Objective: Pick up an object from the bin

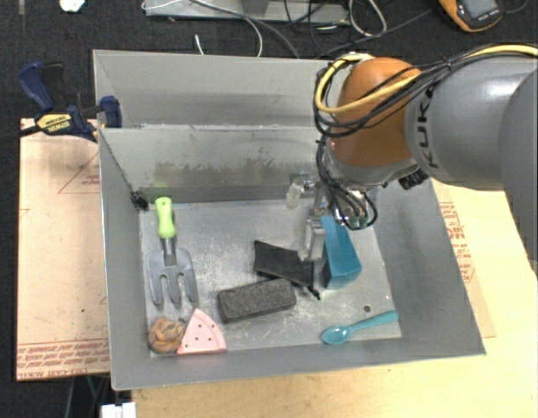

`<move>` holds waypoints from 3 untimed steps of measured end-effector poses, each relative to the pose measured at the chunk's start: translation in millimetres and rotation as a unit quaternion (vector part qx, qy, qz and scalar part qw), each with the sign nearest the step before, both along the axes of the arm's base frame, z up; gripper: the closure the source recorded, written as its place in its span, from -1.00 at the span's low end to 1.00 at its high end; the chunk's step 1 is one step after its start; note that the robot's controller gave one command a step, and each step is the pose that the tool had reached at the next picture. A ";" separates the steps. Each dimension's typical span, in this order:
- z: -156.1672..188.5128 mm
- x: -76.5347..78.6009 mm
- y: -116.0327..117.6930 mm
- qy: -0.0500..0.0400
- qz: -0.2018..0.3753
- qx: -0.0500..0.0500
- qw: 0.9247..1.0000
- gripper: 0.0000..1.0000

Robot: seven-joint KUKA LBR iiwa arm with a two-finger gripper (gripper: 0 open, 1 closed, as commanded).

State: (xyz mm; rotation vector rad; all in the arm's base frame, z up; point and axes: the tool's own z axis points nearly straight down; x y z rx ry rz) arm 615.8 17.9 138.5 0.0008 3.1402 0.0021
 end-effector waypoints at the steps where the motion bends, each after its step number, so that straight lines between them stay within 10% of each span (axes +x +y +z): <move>1: -64.7 -32.7 20.1 0.000 -0.065 0.001 0.998 -1.00; 3: -59.5 -39.1 24.3 -0.001 -0.079 0.001 0.997 -1.00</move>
Offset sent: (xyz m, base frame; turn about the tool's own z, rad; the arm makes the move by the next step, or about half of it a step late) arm -0.0486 0.0288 -0.0231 0.1967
